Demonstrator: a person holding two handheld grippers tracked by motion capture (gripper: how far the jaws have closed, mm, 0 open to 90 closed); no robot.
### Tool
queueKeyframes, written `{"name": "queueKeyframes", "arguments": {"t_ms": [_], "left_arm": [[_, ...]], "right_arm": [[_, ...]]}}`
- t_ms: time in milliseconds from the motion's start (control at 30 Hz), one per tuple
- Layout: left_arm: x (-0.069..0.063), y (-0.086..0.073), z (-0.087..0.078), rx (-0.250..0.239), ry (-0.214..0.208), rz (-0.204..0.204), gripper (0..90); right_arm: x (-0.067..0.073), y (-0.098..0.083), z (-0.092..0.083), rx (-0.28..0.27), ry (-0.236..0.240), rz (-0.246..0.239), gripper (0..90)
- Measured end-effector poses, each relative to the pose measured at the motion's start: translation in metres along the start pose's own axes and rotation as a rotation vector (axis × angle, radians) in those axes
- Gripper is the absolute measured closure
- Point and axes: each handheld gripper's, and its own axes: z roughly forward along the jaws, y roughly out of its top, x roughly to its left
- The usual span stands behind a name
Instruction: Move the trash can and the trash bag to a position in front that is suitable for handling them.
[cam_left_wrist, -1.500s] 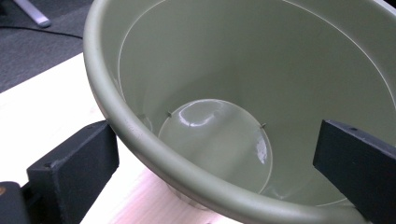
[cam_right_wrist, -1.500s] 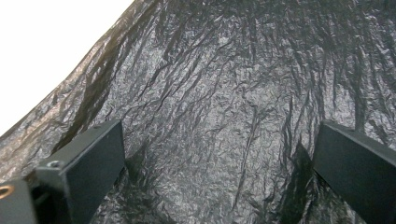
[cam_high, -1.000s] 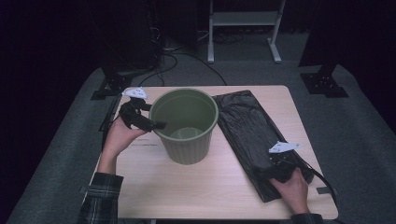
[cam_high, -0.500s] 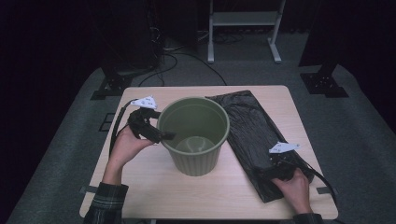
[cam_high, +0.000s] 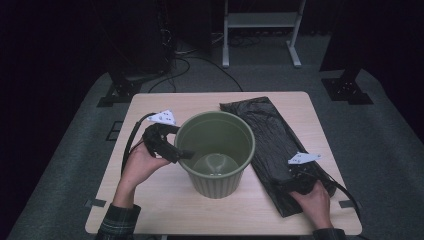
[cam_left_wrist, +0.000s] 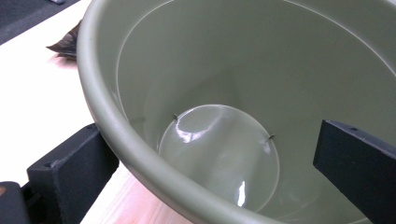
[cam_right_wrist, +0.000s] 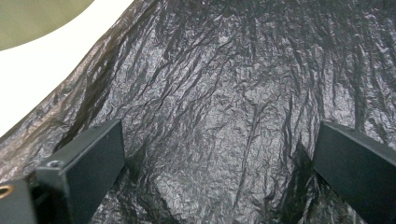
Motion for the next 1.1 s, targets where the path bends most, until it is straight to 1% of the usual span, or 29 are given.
{"name": "queueKeyframes", "arguments": {"t_ms": [100,200,233,267,333,400,433,467,567,633,667,800,833,867,933,967,1000,1033,1067,1100], "left_arm": [[0.001,0.002,-0.002,-0.001,0.023,0.009,0.0],[0.004,0.005,-0.007,-0.019,0.046,0.003,0.0],[0.005,0.006,-0.011,-0.027,0.062,0.006,0.0],[0.006,0.007,-0.013,-0.031,0.069,0.008,0.0],[0.005,0.008,-0.022,-0.069,0.081,0.000,0.0],[0.004,0.007,-0.031,-0.090,0.093,0.002,0.0],[0.000,0.003,-0.043,-0.106,0.116,-0.003,0.0],[0.000,0.003,-0.043,-0.106,0.116,-0.003,0.0],[-0.007,-0.004,-0.055,-0.111,0.144,-0.014,0.0],[-0.013,-0.013,-0.064,-0.105,0.144,-0.023,0.0],[-0.013,-0.013,-0.064,-0.105,0.144,-0.023,0.0],[-0.021,-0.024,-0.070,-0.100,0.150,-0.037,0.0],[-0.026,-0.031,-0.073,-0.099,0.152,-0.038,0.0],[-0.026,-0.031,-0.073,-0.099,0.152,-0.038,0.0],[-0.029,-0.037,-0.075,-0.100,0.161,-0.042,0.0],[-0.032,-0.042,-0.075,-0.104,0.163,-0.045,0.0],[-0.032,-0.042,-0.075,-0.104,0.163,-0.045,0.0],[-0.036,-0.049,-0.072,-0.098,0.171,-0.044,0.0],[-0.036,-0.049,-0.072,-0.098,0.171,-0.044,0.0],[-0.038,-0.053,-0.071,-0.099,0.176,-0.043,0.0]], "right_arm": [[0.000,0.000,0.000,0.000,0.000,0.000,1.0],[0.000,0.000,0.000,0.000,0.001,0.000,1.0],[0.000,0.000,0.000,0.000,0.001,0.000,1.0],[0.000,0.000,0.000,0.000,0.001,0.000,1.0],[0.000,0.000,0.000,0.000,0.000,0.000,1.0],[0.000,0.000,0.000,0.001,0.001,-0.001,0.6],[0.000,0.000,0.001,0.004,0.008,-0.010,0.0],[0.000,0.000,0.001,0.004,0.008,-0.010,0.0],[0.000,0.000,0.001,0.004,0.009,-0.011,0.0],[0.000,0.000,0.001,0.003,0.009,-0.010,0.0],[0.000,0.000,0.001,0.003,0.009,-0.010,0.0],[0.000,0.000,0.001,0.004,0.009,-0.010,0.0],[0.000,0.000,0.001,0.004,0.009,-0.010,0.0],[0.000,0.000,0.001,0.004,0.009,-0.010,0.0],[0.000,0.000,0.001,0.004,0.009,-0.010,0.0],[0.000,0.000,0.001,0.004,0.009,-0.010,0.0],[0.000,0.000,0.001,0.004,0.008,-0.010,0.0],[0.000,0.000,0.001,0.004,0.008,-0.010,0.0],[0.000,0.000,0.001,0.004,0.008,-0.010,0.0],[0.000,0.000,0.001,0.004,0.009,-0.010,0.0]]}}
